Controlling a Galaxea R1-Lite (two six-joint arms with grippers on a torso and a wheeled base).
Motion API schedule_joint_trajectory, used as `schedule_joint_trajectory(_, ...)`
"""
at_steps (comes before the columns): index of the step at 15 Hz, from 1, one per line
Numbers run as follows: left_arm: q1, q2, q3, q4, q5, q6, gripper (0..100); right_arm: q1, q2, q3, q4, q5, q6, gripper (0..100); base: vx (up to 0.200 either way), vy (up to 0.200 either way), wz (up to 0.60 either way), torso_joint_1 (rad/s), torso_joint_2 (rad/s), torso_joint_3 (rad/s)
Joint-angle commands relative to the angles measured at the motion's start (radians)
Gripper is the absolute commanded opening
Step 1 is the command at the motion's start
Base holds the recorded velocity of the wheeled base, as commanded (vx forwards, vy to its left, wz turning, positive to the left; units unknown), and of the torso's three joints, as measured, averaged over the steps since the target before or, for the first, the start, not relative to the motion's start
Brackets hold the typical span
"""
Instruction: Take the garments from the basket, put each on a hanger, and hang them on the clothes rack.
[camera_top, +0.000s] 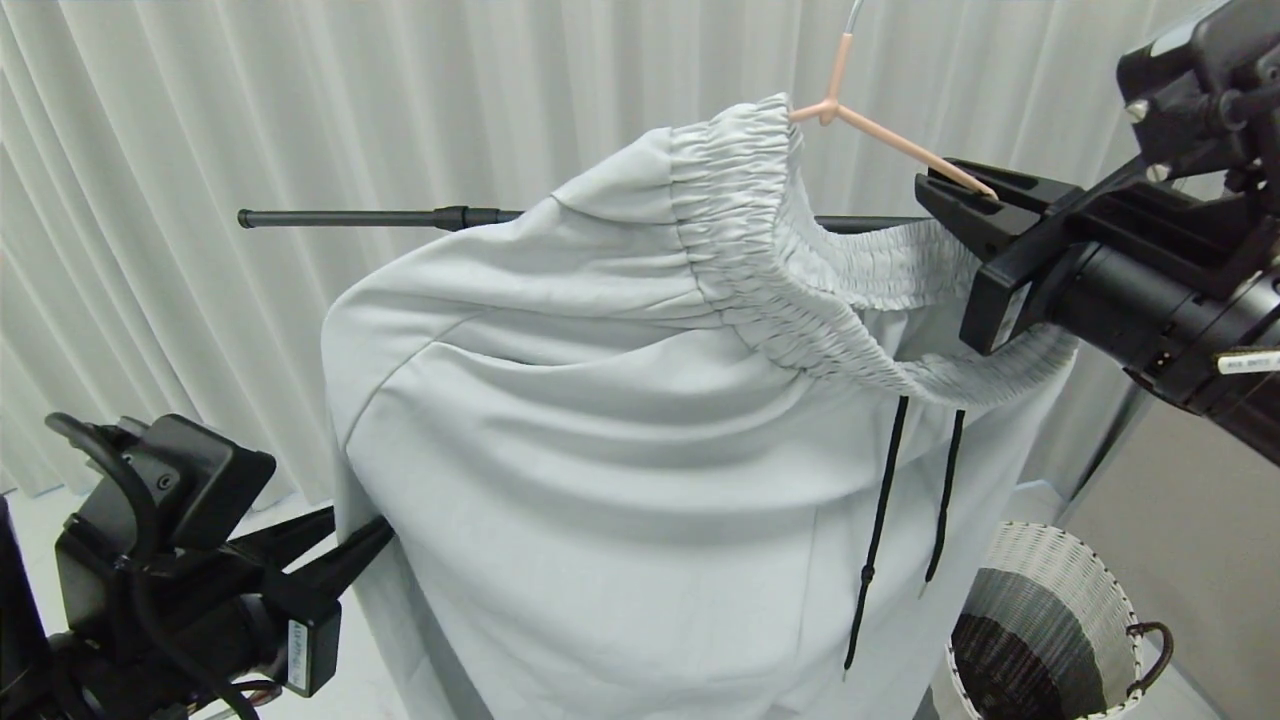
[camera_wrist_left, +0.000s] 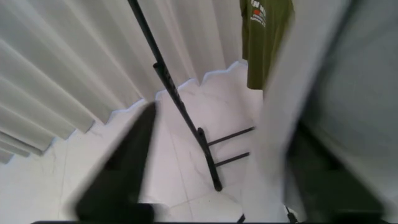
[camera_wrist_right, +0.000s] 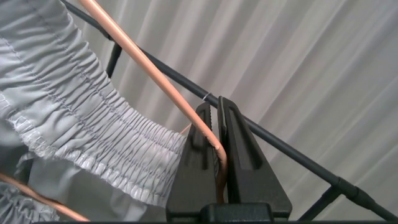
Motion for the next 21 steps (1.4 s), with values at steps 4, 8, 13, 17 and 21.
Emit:
schedule_joint_trajectory(4,0.075,-0.036,0.05,0.001,0.011,0.006,0,-0.079,-0.007,0.0,0.001,0.002,-0.024,0,0.0,0.0,0.0,0.0,0.0,0.0)
schedule_joint_trajectory(8,0.242,-0.029,0.089,0.001,0.027,0.032,0,-0.127,-0.018,0.0,0.003,0.004,-0.024,0,0.0,0.0,0.0,0.0,0.0,0.0)
schedule_joint_trajectory(13,0.265,-0.045,0.104,0.001,0.063,0.029,0,-0.139,-0.018,0.001,0.003,0.001,-0.025,0,0.0,0.0,0.0,0.0,0.0,0.0)
schedule_joint_trajectory(17,0.244,-0.088,0.11,0.001,0.059,0.031,0,-0.137,-0.016,0.023,0.003,0.001,-0.025,0,0.0,0.0,0.0,0.0,0.0,0.0)
schedule_joint_trajectory(21,0.215,-0.138,0.124,0.001,0.033,0.023,100,-0.157,-0.019,0.023,0.007,-0.001,-0.025,0,0.0,0.0,0.0,0.0,0.0,0.0)
